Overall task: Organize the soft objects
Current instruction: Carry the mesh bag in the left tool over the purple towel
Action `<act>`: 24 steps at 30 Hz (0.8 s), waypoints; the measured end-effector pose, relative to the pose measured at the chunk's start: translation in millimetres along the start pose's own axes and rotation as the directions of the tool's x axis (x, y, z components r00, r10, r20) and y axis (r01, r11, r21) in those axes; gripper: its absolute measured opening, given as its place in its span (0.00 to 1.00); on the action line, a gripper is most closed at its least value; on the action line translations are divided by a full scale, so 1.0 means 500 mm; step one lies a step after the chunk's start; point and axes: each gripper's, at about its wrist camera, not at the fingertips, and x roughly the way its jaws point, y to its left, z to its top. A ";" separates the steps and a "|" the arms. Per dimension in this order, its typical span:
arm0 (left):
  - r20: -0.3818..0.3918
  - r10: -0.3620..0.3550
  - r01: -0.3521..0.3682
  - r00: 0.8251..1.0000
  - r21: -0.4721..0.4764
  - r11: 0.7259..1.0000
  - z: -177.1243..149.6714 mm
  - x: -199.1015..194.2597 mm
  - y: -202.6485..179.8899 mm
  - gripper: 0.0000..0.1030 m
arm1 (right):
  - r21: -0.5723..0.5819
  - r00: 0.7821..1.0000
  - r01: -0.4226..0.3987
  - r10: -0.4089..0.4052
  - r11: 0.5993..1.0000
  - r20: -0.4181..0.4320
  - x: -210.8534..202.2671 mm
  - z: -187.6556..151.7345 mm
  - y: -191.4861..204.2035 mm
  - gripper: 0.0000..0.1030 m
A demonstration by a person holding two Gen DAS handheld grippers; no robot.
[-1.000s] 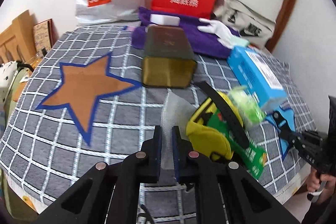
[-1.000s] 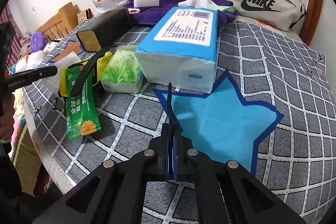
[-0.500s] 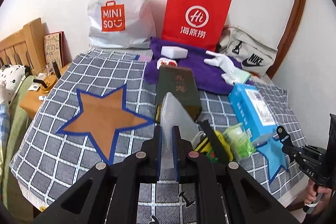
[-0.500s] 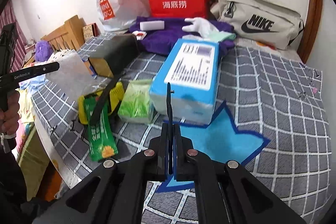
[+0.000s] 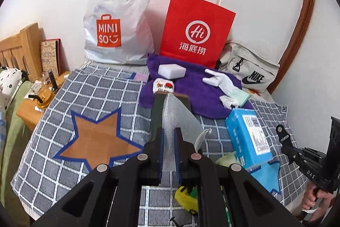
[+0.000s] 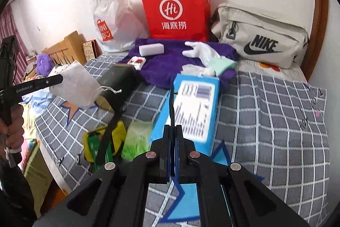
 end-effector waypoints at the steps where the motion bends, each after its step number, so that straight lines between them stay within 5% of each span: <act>1: 0.005 -0.003 0.003 1.000 0.000 1.000 0.010 0.002 -0.002 0.09 | -0.002 1.000 -0.003 0.003 1.000 0.006 0.002 0.012 -0.001 0.03; 24: -0.020 0.012 -0.012 1.000 0.001 1.000 0.131 0.130 -0.019 0.09 | -0.005 1.000 0.009 -0.009 1.000 0.002 0.122 0.171 -0.040 0.03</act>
